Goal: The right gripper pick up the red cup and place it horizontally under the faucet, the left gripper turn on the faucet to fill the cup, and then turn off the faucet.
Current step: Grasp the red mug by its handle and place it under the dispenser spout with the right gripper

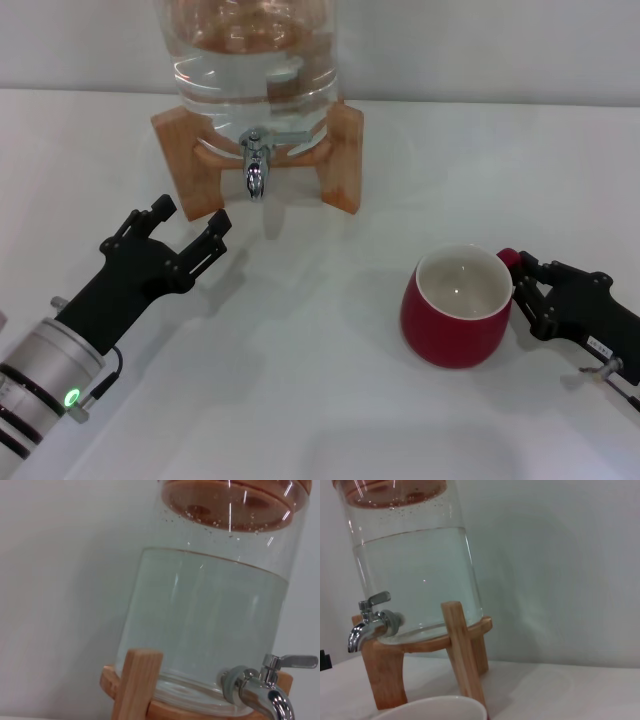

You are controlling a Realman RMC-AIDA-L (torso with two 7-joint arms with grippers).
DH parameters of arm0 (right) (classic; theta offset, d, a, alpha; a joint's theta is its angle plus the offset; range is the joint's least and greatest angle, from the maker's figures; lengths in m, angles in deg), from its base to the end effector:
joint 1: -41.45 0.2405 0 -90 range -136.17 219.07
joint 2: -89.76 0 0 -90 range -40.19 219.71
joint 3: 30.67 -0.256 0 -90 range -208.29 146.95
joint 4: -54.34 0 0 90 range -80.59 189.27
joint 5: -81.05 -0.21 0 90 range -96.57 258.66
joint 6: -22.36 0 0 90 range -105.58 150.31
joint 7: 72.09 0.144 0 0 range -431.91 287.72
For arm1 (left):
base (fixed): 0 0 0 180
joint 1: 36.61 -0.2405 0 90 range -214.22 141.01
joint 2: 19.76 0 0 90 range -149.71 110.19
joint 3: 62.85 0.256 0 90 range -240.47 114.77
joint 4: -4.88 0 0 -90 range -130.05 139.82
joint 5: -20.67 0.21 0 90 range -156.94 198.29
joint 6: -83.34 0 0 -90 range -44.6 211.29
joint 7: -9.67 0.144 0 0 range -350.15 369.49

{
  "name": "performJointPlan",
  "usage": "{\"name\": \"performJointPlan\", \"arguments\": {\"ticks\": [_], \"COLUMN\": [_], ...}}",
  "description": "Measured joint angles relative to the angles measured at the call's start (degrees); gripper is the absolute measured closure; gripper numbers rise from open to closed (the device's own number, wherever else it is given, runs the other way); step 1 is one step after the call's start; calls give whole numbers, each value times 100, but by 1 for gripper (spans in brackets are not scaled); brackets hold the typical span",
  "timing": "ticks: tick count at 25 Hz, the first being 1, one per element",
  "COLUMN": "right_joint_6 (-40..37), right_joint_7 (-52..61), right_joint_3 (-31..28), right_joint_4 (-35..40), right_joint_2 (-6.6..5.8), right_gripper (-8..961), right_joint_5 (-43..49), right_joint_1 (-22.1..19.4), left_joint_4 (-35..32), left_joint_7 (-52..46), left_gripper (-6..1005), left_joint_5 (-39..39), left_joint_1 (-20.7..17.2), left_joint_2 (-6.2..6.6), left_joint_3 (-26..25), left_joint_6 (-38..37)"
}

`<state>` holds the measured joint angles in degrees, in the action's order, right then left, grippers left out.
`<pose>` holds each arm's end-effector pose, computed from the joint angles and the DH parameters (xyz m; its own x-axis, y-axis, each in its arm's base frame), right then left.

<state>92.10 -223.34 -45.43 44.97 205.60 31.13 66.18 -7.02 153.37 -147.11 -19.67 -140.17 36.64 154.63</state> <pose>0.3132 0.2902 -0.0645 0.6562 -0.1895 -0.7305 -0.6745 -0.5813 -0.4551 -0.3156 0.2801 -0.0527 0.5335 0.1468 0.8330 0.7738 -0.4824 -0.4105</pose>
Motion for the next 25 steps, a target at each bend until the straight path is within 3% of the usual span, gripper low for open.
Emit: {"name": "performJointPlan", "arguments": {"ticks": [13, 25], "right_joint_6": [-304, -1134], "right_joint_7": [-28, -58], "right_joint_3": [39, 19], "right_joint_4": [-229, -626], "right_joint_2": [26, 36], "right_gripper": [806, 806], "right_joint_5": [35, 132], "right_joint_1": [393, 913], "left_joint_4": [-17, 0], "left_joint_7": [0, 18], "left_gripper": [137, 137], "left_joint_5": [1, 9], "left_joint_1": [-194, -199], "left_joint_2": [9, 15], "left_joint_3": [47, 61], "left_joint_6": [235, 310]}}
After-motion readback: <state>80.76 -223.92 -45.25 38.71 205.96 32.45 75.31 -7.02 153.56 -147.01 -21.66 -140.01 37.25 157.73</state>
